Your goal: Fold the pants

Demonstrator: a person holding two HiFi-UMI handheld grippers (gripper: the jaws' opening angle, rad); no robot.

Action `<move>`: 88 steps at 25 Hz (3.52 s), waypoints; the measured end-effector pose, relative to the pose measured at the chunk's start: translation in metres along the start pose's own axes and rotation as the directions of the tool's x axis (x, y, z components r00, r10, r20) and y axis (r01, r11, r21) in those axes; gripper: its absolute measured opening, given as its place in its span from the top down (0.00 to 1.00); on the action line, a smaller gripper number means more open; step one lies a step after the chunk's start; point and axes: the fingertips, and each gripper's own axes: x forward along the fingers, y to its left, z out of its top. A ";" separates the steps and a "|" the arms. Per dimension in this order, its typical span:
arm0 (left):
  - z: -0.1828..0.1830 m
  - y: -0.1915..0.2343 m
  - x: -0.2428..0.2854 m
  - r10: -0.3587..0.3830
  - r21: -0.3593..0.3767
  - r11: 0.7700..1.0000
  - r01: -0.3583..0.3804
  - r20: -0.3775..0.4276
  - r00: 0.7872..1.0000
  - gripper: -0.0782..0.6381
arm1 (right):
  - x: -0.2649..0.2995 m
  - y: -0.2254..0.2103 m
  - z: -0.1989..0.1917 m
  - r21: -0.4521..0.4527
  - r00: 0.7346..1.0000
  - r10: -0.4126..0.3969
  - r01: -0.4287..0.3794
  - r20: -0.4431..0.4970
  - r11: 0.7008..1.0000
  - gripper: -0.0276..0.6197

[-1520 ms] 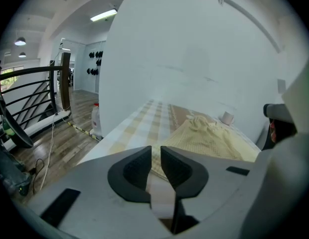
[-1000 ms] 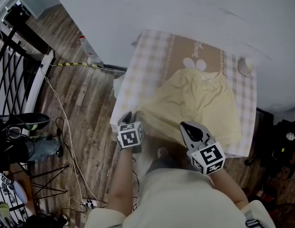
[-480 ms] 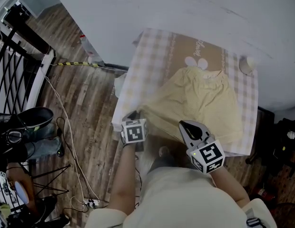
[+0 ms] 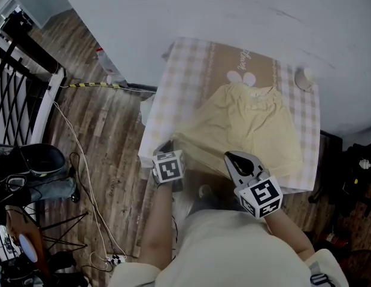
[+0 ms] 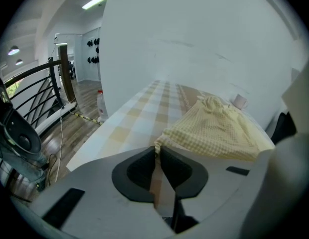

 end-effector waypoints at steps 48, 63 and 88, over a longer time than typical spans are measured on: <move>0.063 -0.298 -0.126 -0.132 -0.069 0.984 0.167 0.358 0.924 0.86 | -0.187 -0.193 -0.032 0.041 0.988 0.007 -0.013 0.153 0.999 0.96; 0.032 -0.452 -0.092 -0.284 0.031 0.958 0.286 0.274 0.919 0.86 | -0.243 -0.253 -0.072 0.062 0.992 -0.007 -0.001 0.122 0.998 0.96; -0.102 -0.562 -0.046 -0.418 0.191 0.880 0.435 -0.126 0.900 0.86 | -0.279 -0.306 -0.102 0.109 0.992 -0.089 0.079 0.092 0.991 0.96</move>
